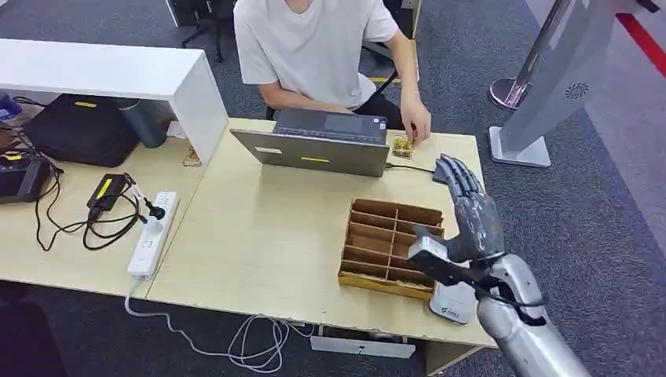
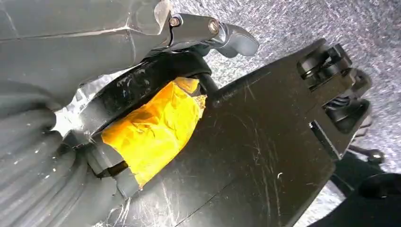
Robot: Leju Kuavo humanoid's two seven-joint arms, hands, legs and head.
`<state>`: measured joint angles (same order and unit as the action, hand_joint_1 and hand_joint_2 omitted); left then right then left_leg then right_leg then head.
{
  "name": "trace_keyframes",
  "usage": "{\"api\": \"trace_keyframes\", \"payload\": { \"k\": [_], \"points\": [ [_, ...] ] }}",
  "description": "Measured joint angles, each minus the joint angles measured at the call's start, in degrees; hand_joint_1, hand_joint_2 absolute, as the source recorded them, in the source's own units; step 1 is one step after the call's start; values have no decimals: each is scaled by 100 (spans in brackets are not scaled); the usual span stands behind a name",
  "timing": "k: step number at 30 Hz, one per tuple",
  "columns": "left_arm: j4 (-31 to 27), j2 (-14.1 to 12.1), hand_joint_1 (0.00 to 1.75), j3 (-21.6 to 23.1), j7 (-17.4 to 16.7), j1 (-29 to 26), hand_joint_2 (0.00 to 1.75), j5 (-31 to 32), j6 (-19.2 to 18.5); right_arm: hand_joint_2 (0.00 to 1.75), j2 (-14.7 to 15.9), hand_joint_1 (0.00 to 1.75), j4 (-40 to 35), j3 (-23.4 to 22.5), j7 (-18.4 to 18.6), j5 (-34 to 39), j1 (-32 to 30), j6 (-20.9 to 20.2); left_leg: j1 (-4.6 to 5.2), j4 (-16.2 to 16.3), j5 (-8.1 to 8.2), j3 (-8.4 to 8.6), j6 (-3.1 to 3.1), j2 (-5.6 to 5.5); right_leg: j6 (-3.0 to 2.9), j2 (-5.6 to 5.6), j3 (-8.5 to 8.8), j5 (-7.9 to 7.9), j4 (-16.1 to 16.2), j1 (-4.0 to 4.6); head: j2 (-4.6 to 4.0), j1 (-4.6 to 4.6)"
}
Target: Pass the card to the sensor for recognition and then transmit it.
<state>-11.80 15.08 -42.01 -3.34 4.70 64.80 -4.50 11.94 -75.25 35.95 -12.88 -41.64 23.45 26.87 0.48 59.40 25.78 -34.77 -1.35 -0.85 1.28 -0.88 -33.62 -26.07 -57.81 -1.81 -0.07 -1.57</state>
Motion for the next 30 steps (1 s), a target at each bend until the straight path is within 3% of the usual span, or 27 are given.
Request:
{"api": "trace_keyframes", "payload": {
  "k": [6, 9, 13, 19, 25, 30],
  "points": [
    [4, 13, 0, -238, 111, -39, 175, -159, 70, 175, 821, 0, -1844, -291, -277, -592, -1680, 406, 0, -1, 19, 0, 4, 2, 1, 6, -5, -14, 1, 0, 0, 2],
    [7, 13, 0, -334, 164, -52, 175, -207, 98, 175, 1063, 0, -2459, -413, -288, -830, -2310, 564, -1, -1, 19, 1, 4, 4, 0, 9, -5, -16, 0, 1, 0, -2],
    [11, 15, 0, -400, 177, -62, 175, -232, 116, 175, 1136, 0, -2875, -505, -282, -997, -2904, 710, -1, -2, 19, 2, 4, 10, 0, 14, -4, -16, 0, 1, 0, -2],
    [13, 22, 0, -454, 177, -68, 175, -183, 109, 175, 985, 0, -2654, -356, 235, -1489, -3192, 1038, -2, -2, 17, 6, 6, 20, -1, 20, -1, -15, 0, 2, 0, -2],
    [13, 22, 0, -461, 142, -67, 175, -66, 79, 175, 452, 0, -1744, -76, 975, -2536, -3102, 1232, -3, -3, 16, 9, 7, 20, -2, 20, 1, -15, -1, 2, 0, 0],
    [13, 22, 0, -461, 48, -54, 175, 9, 63, 175, 36, 0, -1152, -105, 1030, -3088, -3060, 1241, -3, -3, 16, 9, 8, 20, -2, 20, 1, -15, -2, 2, 0, -2]
  ]
}}
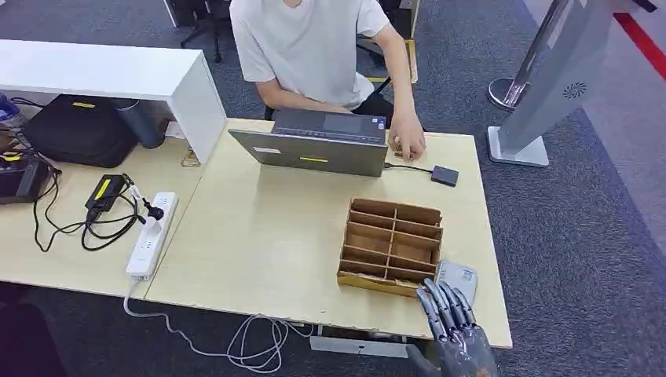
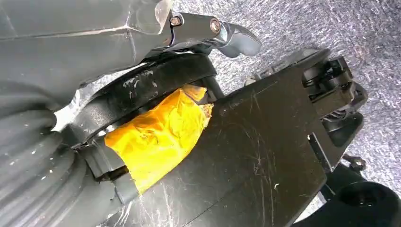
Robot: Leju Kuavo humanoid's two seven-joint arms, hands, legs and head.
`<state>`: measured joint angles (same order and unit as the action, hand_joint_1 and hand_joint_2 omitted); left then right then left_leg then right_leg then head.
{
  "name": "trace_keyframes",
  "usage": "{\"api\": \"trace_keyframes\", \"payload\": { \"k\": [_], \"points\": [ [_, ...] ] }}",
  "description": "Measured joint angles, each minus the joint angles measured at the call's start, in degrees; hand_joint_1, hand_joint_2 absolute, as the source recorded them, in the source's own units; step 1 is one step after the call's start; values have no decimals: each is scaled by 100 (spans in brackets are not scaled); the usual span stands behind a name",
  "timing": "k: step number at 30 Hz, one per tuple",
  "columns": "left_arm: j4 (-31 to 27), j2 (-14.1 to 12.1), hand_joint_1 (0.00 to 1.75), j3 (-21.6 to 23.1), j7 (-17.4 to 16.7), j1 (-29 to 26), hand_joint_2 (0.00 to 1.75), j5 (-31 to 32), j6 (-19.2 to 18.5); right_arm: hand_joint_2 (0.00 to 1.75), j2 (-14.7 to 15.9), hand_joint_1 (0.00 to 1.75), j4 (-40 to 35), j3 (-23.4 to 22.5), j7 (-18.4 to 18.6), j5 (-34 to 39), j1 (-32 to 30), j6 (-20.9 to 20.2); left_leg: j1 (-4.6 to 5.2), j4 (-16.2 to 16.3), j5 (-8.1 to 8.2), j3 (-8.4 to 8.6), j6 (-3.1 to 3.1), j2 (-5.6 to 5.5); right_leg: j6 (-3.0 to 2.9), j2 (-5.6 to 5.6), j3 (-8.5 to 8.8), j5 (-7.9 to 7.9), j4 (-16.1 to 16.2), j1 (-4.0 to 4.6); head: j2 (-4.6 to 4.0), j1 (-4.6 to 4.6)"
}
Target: Pass the card to the sensor for recognition and then transmit it.
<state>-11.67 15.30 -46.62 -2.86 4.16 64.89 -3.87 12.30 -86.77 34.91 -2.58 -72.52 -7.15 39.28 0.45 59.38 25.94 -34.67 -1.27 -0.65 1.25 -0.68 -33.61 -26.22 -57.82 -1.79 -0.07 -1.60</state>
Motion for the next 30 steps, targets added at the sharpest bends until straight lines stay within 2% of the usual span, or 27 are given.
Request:
{"api": "trace_keyframes", "payload": {
  "k": [4, 11, 23, 30],
  "points": [
    [0, 0, 0, 0, -4, 0, 175, 4, -2, 175, -190, 0, 246, -15, 0, -52, 18, 2, 0, 0, 0, -1, 0, 0, 0, -1, 0, 0, 0, 0, 0, 0],
    [0, 0, 0, 0, -15, 1, 175, 22, -4, 175, -328, 0, 468, -68, 0, -61, 58, 20, 1, 0, 0, 0, 0, 0, 0, 0, 2, 0, 0, -1, 0, 0],
    [0, -2, 0, 0, -138, 24, 175, 188, -68, 175, -850, 0, 1555, -96, -50, -70, 708, 31, -1, 0, -5, 4, 6, 3, -7, 2, 3, 5, -1, 1, 0, 0],
    [0, -2, 0, 0, -144, 24, 175, 216, -72, 175, -946, 0, 1770, -103, -55, -74, 822, 33, 0, 0, -4, 2, 6, 3, -7, 1, 2, 5, -1, 1, 0, 0]
  ]
}}
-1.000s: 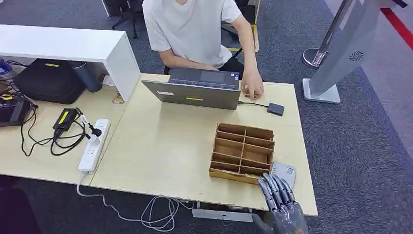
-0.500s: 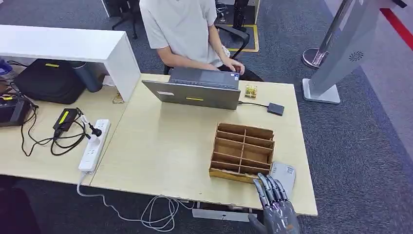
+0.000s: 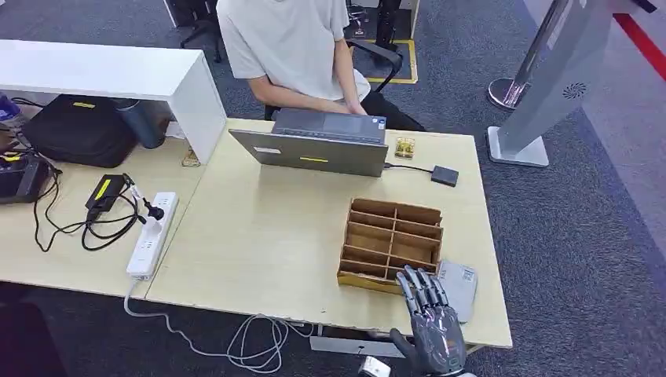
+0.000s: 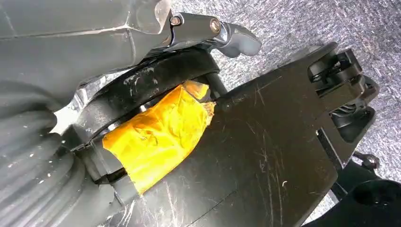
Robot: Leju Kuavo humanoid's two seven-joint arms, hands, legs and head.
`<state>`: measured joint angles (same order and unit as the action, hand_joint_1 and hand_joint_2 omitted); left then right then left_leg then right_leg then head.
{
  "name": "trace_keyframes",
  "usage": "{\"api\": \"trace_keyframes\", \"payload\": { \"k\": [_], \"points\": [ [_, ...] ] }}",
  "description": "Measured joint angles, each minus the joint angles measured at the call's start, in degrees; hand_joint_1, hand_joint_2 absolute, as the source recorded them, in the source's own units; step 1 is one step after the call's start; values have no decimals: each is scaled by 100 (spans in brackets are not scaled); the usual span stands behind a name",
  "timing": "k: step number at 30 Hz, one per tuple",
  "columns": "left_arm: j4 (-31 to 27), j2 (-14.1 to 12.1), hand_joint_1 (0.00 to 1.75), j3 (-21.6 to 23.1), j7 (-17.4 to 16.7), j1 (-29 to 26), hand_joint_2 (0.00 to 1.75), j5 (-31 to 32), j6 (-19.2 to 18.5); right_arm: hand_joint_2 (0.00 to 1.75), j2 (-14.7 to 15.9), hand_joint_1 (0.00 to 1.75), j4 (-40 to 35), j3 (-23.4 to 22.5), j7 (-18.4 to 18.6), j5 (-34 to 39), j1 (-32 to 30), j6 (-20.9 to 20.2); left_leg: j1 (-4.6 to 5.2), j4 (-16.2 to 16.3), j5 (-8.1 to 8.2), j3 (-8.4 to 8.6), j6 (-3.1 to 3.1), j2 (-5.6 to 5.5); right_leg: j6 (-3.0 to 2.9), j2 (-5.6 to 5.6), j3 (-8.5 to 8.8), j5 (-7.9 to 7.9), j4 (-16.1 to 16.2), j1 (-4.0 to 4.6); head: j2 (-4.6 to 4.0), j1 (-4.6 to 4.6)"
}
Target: Pass the card to the sensor for recognition and then transmit it.
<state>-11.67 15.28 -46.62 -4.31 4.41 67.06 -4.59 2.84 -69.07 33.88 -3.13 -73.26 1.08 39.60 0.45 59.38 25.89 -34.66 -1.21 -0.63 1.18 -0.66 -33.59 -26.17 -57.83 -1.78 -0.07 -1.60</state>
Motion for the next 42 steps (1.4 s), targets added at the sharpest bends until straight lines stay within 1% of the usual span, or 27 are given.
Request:
{"api": "trace_keyframes", "payload": {
  "k": [5, 8, 12, 16, 20, 25, 35, 42],
  "points": [
    [0, 0, 0, 2, -44, 13, 175, 92, -31, 175, -96, 0, 271, -28, 74, 77, 308, 0, 0, 0, -3, 2, 2, 3, 0, 3, 0, 2, 0, 0, 0, 2],
    [0, 0, 0, 9, -44, 14, 175, 107, -37, 175, -177, 0, 470, -35, 59, 149, 510, 0, -1, 0, -5, 4, 3, 4, -5, 2, 0, 6, 0, 1, 0, 0],
    [0, 0, 0, 9, -44, 14, 175, 107, -37, 175, -260, 0, 621, -37, 4, 186, 614, 2, -1, 0, -5, 3, 3, 3, -6, 2, 0, 6, -1, 1, 0, 0],
    [0, 0, 0, 9, -46, 16, 175, 146, -48, 175, -293, 0, 697, -59, 63, 168, 683, 2, -1, 0, -4, 1, 3, 3, -5, 2, -1, 6, -1, 1, 0, 0],
    [0, -2, 0, 24, -55, 24, 175, 214, -68, 175, -310, 0, 785, -192, 136, 118, 809, 2, 0, 0, -4, 1, 3, 3, -5, 2, -1, 6, 0, 1, 0, 2],
    [0, -2, 0, 37, -59, 29, 175, 253, -85, 175, -315, 0, 876, -380, 133, 107, 963, 2, 0, 1, -6, 2, 3, 2, -5, 1, 0, 7, 0, 1, 0, 2],
    [0, -2, 0, 37, -59, 30, 175, 251, -85, 175, -317, 0, 938, -575, 90, 122, 960, 7, -1, 0, -5, 1, 3, 1, -5, 1, -3, 6, -1, 1, 0, 0],
    [0, -2, 0, 39, -57, 29, 175, 225, -74, 175, -317, 0, 835, -682, 6, 135, 777, 11, -1, 0, -4, 1, 3, 2, -5, 1, -3, 6, 0, 1, 0, 0]
  ]
}}
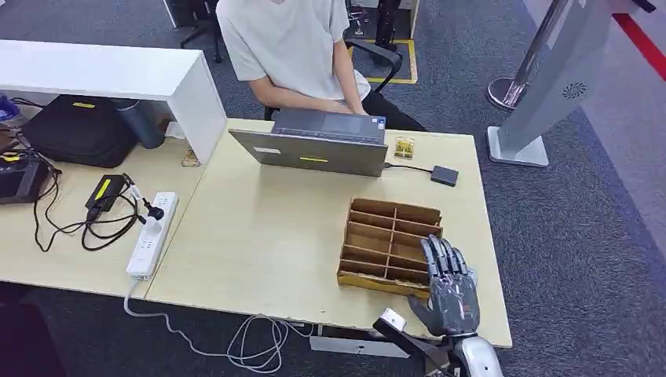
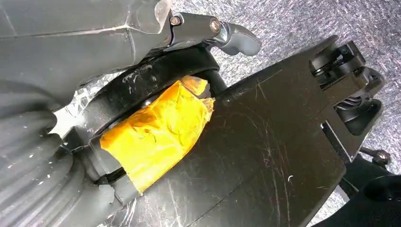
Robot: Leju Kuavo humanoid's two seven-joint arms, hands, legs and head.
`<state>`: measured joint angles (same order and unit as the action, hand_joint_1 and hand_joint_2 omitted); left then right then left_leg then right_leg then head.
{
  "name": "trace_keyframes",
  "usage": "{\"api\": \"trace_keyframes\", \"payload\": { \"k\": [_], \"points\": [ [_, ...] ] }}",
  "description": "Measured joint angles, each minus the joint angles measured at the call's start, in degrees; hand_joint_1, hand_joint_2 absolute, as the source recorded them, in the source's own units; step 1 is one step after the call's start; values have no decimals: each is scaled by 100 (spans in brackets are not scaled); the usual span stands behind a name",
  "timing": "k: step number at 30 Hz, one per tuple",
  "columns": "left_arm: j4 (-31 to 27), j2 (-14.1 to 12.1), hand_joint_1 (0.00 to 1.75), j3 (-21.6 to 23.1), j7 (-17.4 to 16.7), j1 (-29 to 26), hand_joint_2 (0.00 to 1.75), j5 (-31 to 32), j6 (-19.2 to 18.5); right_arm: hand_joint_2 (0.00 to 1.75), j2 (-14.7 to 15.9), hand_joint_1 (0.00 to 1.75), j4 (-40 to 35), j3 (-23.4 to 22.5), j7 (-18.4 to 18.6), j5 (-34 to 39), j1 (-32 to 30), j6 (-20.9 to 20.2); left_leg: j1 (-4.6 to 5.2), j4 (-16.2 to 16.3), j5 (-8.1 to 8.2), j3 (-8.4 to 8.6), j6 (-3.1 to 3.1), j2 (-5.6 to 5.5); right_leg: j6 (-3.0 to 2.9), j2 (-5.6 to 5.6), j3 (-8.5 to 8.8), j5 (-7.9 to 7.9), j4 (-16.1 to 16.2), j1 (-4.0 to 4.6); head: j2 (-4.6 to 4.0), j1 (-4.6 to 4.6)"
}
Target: Pass the card to the sensor for recognition and then transmit it.
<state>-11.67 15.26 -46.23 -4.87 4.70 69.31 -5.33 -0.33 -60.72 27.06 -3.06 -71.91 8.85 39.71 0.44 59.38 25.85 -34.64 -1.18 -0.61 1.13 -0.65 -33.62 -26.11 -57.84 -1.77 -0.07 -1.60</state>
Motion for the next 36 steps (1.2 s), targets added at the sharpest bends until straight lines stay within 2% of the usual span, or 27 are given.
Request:
{"api": "trace_keyframes", "payload": {
  "k": [16, 36],
  "points": [
    [0, 0, 0, -2, 7, 0, 175, -39, 17, 175, 2, 0, -463, -37, -81, 94, -362, 4, 0, 0, 1, 0, 1, 0, 0, 1, -1, 0, 0, 0, 0, 2],
    [0, 0, 0, -2, 7, -1, 175, 7, 15, 175, -2, 0, -344, -31, -72, 221, -275, 4, 0, 0, 0, -2, 0, 0, 0, 0, 2, 0, 0, 0, 0, 2]
  ]
}}
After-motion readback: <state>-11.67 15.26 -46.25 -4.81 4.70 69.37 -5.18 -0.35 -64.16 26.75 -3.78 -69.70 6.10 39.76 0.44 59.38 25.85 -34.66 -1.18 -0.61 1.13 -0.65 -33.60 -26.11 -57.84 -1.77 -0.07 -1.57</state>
